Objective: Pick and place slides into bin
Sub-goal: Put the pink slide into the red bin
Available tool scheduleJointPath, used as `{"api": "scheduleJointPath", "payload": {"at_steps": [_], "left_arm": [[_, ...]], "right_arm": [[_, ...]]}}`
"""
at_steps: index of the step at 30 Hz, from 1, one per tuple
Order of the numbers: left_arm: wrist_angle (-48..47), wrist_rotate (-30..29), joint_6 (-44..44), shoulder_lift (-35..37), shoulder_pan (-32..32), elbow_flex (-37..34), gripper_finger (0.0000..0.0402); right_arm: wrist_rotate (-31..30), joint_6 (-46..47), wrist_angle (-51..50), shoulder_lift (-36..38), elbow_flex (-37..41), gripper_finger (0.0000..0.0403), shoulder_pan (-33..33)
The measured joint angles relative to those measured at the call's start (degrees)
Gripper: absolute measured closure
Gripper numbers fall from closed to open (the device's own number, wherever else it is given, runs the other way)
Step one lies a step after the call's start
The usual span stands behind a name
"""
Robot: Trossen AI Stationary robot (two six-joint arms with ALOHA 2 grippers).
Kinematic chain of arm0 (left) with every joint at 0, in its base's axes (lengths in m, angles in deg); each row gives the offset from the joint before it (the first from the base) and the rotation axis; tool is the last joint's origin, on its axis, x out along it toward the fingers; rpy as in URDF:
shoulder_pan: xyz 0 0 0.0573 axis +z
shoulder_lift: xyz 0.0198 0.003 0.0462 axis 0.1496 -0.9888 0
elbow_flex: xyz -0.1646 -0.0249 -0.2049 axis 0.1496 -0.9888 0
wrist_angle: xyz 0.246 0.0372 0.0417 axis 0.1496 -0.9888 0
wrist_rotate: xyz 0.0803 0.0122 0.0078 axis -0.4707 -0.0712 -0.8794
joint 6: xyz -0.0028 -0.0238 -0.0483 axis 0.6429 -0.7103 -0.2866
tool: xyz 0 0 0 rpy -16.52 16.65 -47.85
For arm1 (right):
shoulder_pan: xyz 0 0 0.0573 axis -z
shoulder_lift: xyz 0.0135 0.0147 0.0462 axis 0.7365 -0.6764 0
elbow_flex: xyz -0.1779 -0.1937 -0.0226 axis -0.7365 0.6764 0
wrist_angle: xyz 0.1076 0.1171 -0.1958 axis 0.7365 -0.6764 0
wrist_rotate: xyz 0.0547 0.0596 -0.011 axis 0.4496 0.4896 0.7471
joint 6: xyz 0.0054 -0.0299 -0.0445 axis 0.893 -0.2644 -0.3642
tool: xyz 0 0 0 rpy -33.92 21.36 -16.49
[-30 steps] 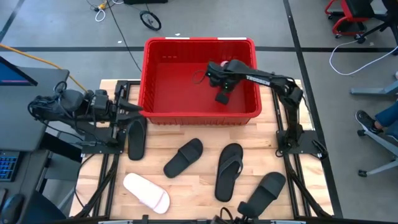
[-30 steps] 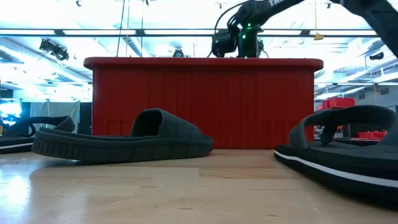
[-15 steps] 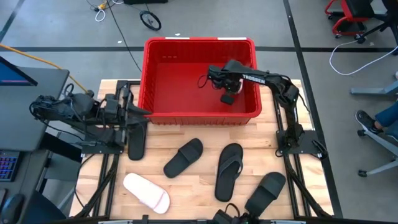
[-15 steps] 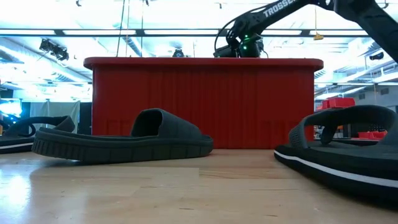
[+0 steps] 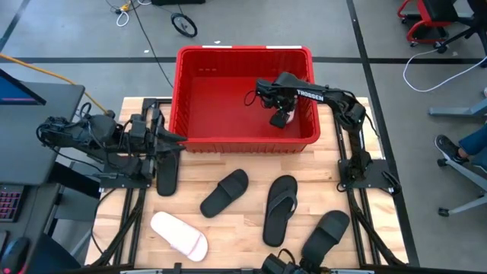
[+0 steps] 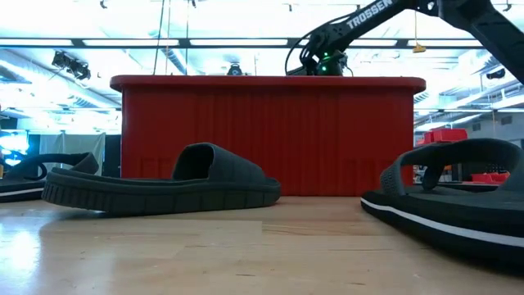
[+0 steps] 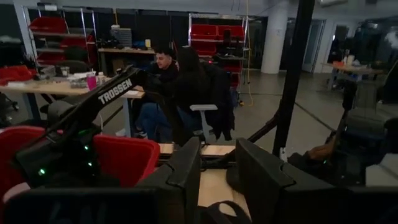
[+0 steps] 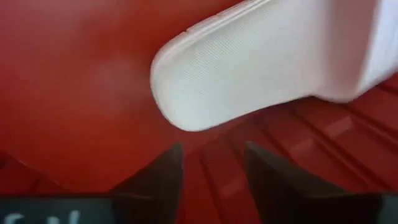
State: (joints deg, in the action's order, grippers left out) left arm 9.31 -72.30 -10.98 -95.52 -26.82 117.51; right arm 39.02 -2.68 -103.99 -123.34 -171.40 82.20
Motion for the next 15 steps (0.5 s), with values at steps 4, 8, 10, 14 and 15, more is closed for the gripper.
{"api": "scheduleJointPath", "payload": {"at_steps": [4,8,10,14,15], "left_arm": [[0.0,0.0,-1.3,0.0,0.0,0.0,0.0294],[0.1,0.0,-1.3,0.0,0.0,0.0,0.0294],[0.3,0.0,-1.3,0.0,0.0,0.0,0.0294],[1.0,0.0,-5.4,-0.3,0.0,0.0,0.0294],[1.0,0.0,-7.1,-0.4,0.0,0.0,0.0294]], "right_arm": [[0.3,1.7,-1.6,3.6,0.0,0.0208,-1.3],[2.7,1.9,-1.9,10.8,0.0,0.021,-4.4],[5.1,3.1,-1.8,15.8,-0.1,0.0215,-6.8],[11.6,14.4,1.5,26.9,-0.1,0.0228,-14.1],[12.6,17.9,3.6,29.6,-0.1,0.0232,-16.8]]}}
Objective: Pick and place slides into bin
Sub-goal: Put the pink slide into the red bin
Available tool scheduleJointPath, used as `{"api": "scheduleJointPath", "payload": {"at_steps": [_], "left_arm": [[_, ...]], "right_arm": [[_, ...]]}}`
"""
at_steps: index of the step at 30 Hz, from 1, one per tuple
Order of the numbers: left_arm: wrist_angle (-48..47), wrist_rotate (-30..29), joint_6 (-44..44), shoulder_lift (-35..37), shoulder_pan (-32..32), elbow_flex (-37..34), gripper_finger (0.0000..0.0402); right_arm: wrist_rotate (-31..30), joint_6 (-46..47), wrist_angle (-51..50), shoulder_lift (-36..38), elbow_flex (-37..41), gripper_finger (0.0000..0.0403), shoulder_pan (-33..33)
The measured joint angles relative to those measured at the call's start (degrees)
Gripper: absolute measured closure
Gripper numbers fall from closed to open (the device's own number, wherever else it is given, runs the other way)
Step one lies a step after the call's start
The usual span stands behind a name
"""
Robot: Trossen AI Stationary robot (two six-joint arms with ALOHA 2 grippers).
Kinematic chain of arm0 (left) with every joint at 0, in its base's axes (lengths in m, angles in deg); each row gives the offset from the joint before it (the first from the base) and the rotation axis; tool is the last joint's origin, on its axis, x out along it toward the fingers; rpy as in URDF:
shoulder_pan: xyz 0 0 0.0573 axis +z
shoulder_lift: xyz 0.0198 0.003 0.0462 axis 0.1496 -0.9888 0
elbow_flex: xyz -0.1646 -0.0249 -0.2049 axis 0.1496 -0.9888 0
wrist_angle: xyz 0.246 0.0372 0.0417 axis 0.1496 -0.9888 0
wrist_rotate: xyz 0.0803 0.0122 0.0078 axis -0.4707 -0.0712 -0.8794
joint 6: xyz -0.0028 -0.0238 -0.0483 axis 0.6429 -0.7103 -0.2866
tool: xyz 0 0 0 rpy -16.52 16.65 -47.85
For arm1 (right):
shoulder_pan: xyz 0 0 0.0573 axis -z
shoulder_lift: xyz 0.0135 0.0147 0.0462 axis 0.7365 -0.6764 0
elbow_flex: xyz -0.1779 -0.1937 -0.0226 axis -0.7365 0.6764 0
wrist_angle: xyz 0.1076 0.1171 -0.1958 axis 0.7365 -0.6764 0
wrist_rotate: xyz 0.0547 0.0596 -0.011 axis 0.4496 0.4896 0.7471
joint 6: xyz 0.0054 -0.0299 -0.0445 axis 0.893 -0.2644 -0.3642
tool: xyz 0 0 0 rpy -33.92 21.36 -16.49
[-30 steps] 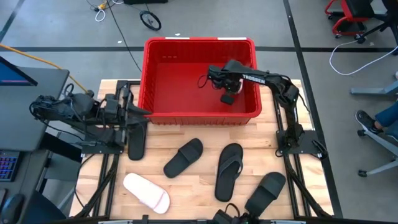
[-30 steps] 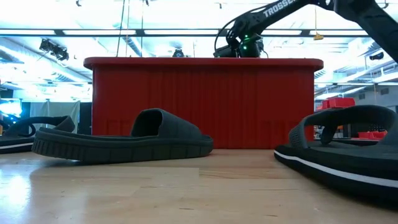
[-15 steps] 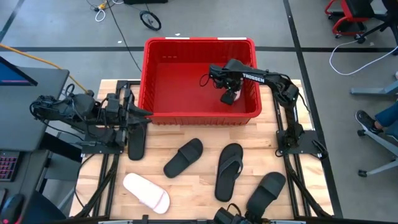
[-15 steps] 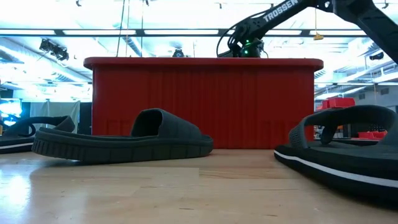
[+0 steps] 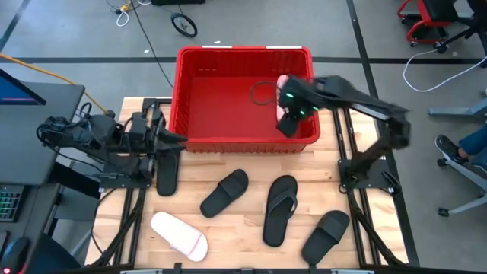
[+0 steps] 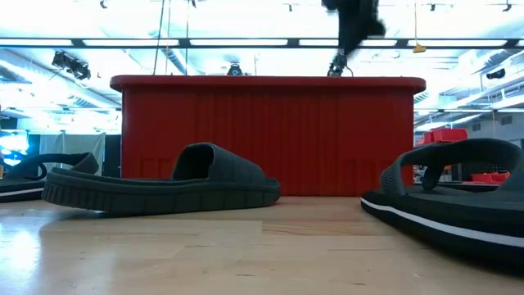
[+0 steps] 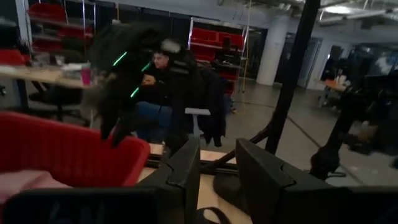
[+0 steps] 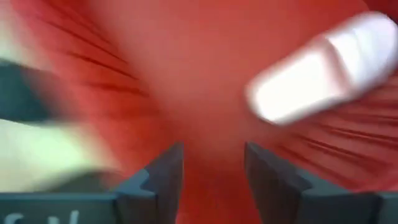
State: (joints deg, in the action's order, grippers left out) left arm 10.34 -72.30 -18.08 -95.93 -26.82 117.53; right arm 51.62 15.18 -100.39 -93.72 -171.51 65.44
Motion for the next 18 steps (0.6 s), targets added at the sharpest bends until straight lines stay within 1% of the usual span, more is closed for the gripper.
{"api": "scheduleJointPath", "payload": {"at_steps": [3,5,6,9,11,12,13,15,18], "left_arm": [[-1.0,1.3,-5.5,-0.8,-0.4,0.0,0.0297],[-2.3,4.7,-10.0,-1.6,-1.0,0.0,0.03],[-2.9,7.8,-13.1,-2.0,-1.4,0.1,0.0301],[-5.9,19.9,-22.8,-4.2,-3.1,0.1,0.0307],[-8.3,25.6,-30.2,-6.4,-5.2,0.1,0.0311],[-9.8,27.2,-33.8,-7.4,-6.6,0.1,0.0313],[-11.3,28.0,-36.5,-8.7,-8.1,0.1,0.0316],[-13.5,28.3,-37.5,-11.4,-10.7,0.1,0.0321],[-15.6,28.0,-36.7,-16.1,-13.9,0.1,0.0329]], "right_arm": [[0.4,8.2,7.6,6.7,0.0,0.0241,-9.4],[-2.1,11.0,13.4,9.5,0.0,0.0245,-16.8],[-4.2,12.0,16.0,10.6,0.0,0.0246,-20.6],[-11.4,14.7,20.9,11.4,0.0,0.0247,-31.4],[-16.5,16.5,22.0,10.5,0.0,0.0247,-37.0],[-19.2,17.2,22.0,9.9,0.0,0.0247,-39.4],[-21.9,17.9,21.9,9.0,0.1,0.0247,-41.6],[-25.3,18.0,21.5,7.1,0.1,0.0247,-44.5],[-26.5,18.0,21.4,4.0,0.1,0.0247,-47.1]]}}
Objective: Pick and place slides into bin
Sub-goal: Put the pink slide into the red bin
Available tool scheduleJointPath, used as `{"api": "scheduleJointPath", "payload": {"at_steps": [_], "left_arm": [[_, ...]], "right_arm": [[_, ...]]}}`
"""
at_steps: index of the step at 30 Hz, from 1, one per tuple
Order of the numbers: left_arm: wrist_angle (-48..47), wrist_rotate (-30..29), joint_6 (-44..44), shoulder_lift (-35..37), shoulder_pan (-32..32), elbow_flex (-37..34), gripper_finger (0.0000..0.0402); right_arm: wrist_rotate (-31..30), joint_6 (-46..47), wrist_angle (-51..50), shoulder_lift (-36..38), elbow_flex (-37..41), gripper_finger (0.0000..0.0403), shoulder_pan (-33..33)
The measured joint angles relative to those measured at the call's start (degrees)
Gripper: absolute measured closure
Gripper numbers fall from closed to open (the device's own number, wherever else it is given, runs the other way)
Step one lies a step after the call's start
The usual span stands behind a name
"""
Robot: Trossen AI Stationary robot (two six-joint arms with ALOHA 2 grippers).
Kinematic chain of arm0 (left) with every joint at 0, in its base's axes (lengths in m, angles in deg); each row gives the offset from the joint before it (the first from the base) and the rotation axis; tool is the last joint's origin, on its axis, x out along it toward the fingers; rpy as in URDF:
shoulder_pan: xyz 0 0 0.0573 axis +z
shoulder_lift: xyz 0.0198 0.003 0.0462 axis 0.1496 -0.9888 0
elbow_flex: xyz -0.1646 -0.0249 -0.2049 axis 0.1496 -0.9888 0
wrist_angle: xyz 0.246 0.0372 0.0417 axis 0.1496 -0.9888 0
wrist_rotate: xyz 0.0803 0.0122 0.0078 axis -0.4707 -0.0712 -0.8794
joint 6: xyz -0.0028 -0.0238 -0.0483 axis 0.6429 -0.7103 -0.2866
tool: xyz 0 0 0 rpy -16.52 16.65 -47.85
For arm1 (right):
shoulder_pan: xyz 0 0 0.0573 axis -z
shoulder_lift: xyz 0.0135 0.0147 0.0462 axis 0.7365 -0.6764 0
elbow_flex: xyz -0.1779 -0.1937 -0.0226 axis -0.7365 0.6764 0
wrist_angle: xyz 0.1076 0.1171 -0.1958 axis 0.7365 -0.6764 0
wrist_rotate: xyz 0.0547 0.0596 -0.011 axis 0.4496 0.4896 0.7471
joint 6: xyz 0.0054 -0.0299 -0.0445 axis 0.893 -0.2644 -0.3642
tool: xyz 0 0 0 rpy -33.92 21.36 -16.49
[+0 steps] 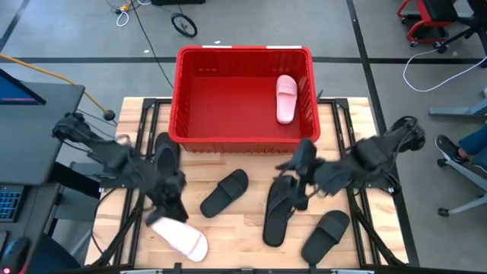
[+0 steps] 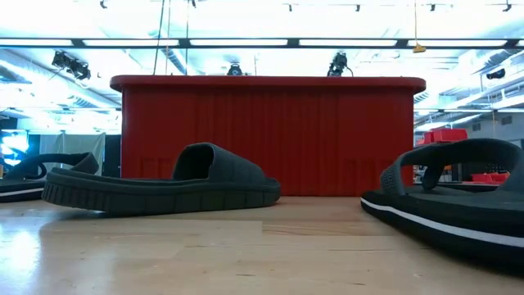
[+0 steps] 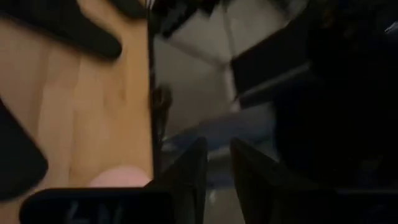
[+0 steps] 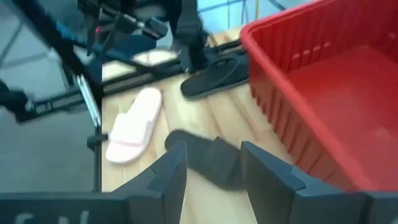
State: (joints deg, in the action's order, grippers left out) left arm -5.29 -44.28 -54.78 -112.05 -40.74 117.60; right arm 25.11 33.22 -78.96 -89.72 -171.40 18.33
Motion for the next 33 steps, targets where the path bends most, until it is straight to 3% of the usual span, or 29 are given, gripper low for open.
{"api": "scheduleJointPath", "payload": {"at_steps": [6,10,19,25,33], "left_arm": [[-0.7,-1.0,-14.4,-10.3,-3.7,0.0,0.034],[-3.7,-0.9,-25.3,-17.2,-6.2,0.0,0.0333],[-11.8,2.6,-31.6,-30.5,-7.2,-0.1,0.028],[-12.8,2.8,-32.7,-32.1,-7.2,0.0,0.0237],[-16.6,5.3,-38.0,-29.1,-7.3,-0.1,0.0191]], "right_arm": [[3.5,1.1,-0.4,-5.6,0.0,0.0247,-2.3],[6.1,6.8,-0.4,-8.7,0.0,0.0247,-3.9],[6.4,11.0,-0.4,-14.5,0.0,0.0247,-9.4],[6.8,13.8,-0.4,-15.8,0.0,0.0247,-12.1],[6.6,14.0,-0.3,-15.6,0.0,0.0247,-13.3]]}}
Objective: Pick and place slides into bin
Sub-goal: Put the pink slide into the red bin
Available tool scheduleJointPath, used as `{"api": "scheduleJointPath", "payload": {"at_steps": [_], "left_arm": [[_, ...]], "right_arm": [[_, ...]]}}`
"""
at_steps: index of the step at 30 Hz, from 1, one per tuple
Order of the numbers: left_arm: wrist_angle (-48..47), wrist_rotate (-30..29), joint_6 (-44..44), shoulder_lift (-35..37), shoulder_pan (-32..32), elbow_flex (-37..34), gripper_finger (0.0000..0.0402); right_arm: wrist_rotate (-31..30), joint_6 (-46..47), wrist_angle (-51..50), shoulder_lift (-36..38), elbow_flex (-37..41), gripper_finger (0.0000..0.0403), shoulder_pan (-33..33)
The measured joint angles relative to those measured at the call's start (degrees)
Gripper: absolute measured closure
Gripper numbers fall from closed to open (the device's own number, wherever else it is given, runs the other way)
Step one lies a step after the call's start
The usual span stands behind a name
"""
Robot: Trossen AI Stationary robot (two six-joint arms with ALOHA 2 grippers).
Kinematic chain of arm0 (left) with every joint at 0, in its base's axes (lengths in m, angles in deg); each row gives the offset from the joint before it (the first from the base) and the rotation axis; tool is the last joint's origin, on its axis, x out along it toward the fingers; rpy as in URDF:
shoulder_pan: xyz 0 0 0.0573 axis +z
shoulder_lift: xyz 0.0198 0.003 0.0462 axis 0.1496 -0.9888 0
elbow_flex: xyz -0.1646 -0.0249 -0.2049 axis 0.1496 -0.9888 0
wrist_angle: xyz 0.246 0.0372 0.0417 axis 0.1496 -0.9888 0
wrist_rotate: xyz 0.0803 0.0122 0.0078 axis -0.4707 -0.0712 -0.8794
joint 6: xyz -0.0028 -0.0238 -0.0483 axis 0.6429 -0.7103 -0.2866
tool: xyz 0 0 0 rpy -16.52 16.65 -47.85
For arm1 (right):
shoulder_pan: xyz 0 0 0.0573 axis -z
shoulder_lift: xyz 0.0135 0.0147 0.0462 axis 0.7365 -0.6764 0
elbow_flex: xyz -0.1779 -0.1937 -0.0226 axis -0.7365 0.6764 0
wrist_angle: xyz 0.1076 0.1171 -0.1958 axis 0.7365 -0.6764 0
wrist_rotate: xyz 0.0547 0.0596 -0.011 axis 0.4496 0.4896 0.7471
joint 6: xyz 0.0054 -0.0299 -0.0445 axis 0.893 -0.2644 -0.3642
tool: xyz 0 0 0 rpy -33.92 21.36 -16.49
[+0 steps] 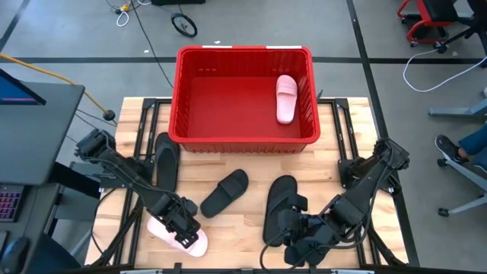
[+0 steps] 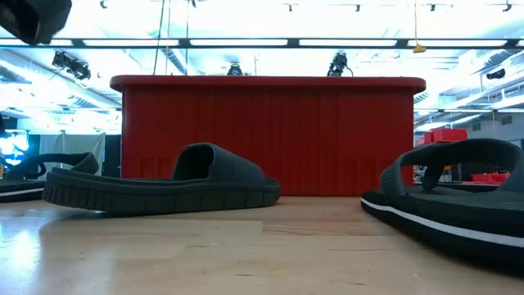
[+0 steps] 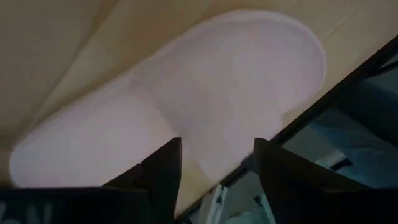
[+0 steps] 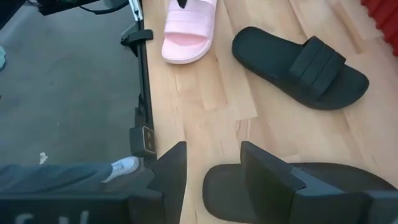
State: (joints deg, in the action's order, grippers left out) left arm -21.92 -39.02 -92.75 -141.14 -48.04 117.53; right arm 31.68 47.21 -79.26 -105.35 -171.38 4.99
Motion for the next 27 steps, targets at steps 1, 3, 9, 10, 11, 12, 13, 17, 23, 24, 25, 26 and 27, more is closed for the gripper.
{"api": "scheduleJointPath", "payload": {"at_steps": [1,3,9,10,11,12,13,17,23,24,25,26,27], "left_arm": [[0.3,0.2,-0.8,0.3,0.0,0.0,0.0188],[0.1,0.0,-1.8,0.7,-0.5,0.0,0.0185],[0.6,-4.1,-2.0,0.2,-2.2,0.0,0.0191],[0.2,-5.0,-2.0,0.2,-2.6,0.0,0.0192],[0.0,-5.4,-2.2,0.2,-2.9,0.0,0.0192],[0.0,-5.6,-2.5,0.2,-3.0,0.0,0.0192],[-0.3,-5.6,-3.3,0.2,-3.2,0.0,0.0192],[-2.3,-5.8,-6.4,0.2,-4.5,0.0,0.0193],[0.1,-9.9,-11.4,0.2,-6.7,0.0,0.0194],[0.4,-10.5,-12.5,0.2,-6.9,0.0,0.0195],[0.5,-10.6,-13.3,0.2,-7.1,0.0,0.0195],[0.5,-10.7,-14.0,-0.2,-7.2,0.0,0.0195],[0.5,-10.7,-14.5,-0.6,-7.2,0.0,0.0195]], "right_arm": [[0.0,0.0,0.0,0.0,0.0,0.0247,0.0],[-0.1,0.0,0.1,0.0,0.0,0.0247,0.1],[-1.2,0.0,0.2,0.0,0.0,0.0247,0.0],[-1.4,0.0,0.2,0.0,0.0,0.0247,0.0],[-1.4,0.0,0.2,0.0,0.0,0.0247,0.0],[-1.5,0.0,0.2,0.0,0.0,0.0247,0.0],[-1.5,0.1,0.2,0.0,0.0,0.0247,0.0],[-1.7,0.1,0.2,-0.1,0.0,0.0247,0.0],[-1.9,0.0,0.2,-0.1,0.0,0.0247,0.0],[-1.9,0.0,0.2,-0.1,0.0,0.0247,0.0],[-1.9,0.0,0.2,-0.1,0.0,0.0247,0.0],[-1.9,0.0,0.2,-0.1,0.0,0.0247,0.1],[-1.9,0.0,0.2,-0.1,0.0,0.0247,0.1]]}}
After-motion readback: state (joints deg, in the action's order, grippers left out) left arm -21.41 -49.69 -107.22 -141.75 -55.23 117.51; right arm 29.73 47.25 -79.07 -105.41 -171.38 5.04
